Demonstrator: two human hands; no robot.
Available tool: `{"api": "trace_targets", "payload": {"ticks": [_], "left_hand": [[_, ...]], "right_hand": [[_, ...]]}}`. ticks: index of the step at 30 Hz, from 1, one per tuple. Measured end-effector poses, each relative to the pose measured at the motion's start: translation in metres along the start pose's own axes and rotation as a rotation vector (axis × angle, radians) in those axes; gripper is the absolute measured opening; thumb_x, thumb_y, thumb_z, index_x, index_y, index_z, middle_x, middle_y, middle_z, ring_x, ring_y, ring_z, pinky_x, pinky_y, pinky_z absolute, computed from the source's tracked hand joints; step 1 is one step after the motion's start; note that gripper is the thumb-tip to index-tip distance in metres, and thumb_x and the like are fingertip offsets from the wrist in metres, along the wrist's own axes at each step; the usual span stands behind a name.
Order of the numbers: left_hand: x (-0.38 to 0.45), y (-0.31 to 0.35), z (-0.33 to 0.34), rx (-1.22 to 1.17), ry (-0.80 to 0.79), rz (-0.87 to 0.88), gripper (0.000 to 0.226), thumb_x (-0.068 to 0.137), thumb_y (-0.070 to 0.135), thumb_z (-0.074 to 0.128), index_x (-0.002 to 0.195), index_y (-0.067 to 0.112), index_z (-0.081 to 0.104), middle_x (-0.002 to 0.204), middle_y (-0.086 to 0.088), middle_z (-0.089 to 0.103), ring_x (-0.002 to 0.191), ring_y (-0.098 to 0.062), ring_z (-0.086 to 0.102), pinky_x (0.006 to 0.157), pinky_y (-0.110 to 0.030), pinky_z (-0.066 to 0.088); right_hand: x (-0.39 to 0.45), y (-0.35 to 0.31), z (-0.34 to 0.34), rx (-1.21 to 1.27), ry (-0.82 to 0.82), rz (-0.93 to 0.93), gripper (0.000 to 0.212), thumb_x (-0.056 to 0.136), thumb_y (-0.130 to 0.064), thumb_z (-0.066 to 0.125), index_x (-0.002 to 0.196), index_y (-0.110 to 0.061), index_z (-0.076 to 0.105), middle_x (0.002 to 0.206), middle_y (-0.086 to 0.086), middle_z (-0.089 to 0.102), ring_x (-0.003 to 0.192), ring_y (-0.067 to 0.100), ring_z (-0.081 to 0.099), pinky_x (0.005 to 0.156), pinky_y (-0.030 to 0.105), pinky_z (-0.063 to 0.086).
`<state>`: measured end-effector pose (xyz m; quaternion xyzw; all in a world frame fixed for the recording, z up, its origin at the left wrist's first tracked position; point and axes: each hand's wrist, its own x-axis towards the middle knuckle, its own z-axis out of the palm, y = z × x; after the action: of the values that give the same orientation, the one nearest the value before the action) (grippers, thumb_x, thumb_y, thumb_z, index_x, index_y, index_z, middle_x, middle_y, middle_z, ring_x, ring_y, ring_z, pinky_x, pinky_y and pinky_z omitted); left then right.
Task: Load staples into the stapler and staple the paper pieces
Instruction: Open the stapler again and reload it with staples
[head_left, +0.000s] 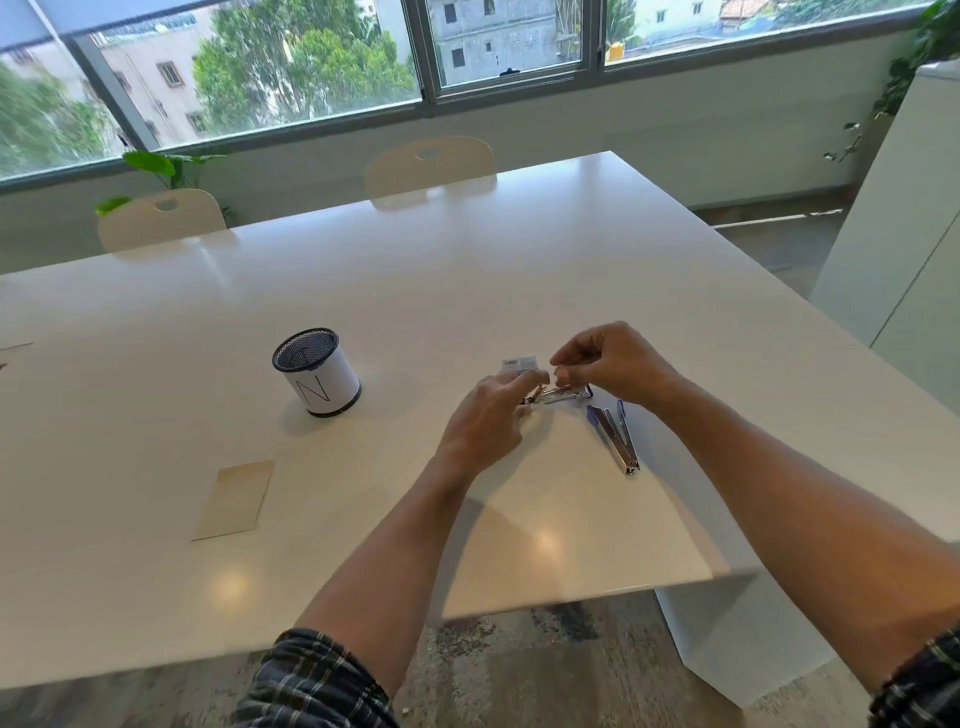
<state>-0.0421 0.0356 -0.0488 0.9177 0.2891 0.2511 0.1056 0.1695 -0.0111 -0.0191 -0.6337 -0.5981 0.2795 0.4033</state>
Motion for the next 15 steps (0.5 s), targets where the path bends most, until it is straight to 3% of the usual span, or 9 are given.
{"api": "trace_targets", "payload": {"ticks": [6,10,15], "left_hand": [[-0.003,0.000,-0.007,-0.029,0.082,-0.005,0.043,0.083,-0.004,0.071,0.116,0.016,0.053,0.103,0.001,0.070,0.078,-0.025,0.064,0.064,-0.032,0.053],[-0.001,0.002,-0.015,-0.017,0.145,-0.004,0.043,0.085,0.002,0.072,0.110,0.025,0.046,0.095,0.001,0.069,0.072,-0.029,0.063,0.057,-0.033,0.051],[0.001,0.003,-0.019,0.026,0.205,0.040,0.039,0.087,0.005,0.074,0.109,0.021,0.047,0.092,-0.002,0.072,0.070,-0.029,0.065,0.055,-0.037,0.055]], "right_hand": [[-0.005,-0.003,0.002,-0.008,0.033,-0.093,0.021,0.080,-0.006,0.087,0.100,-0.009,0.083,0.083,0.002,0.080,0.075,0.012,0.077,0.077,0.023,0.062],[-0.006,-0.009,0.003,-0.047,0.049,-0.181,0.017,0.079,-0.009,0.088,0.095,-0.011,0.084,0.076,-0.010,0.076,0.064,-0.004,0.066,0.067,0.008,0.048],[-0.006,-0.013,0.005,-0.072,0.073,-0.288,0.014,0.076,-0.014,0.090,0.089,-0.015,0.084,0.080,-0.004,0.070,0.063,0.006,0.050,0.062,0.016,0.041]]}}
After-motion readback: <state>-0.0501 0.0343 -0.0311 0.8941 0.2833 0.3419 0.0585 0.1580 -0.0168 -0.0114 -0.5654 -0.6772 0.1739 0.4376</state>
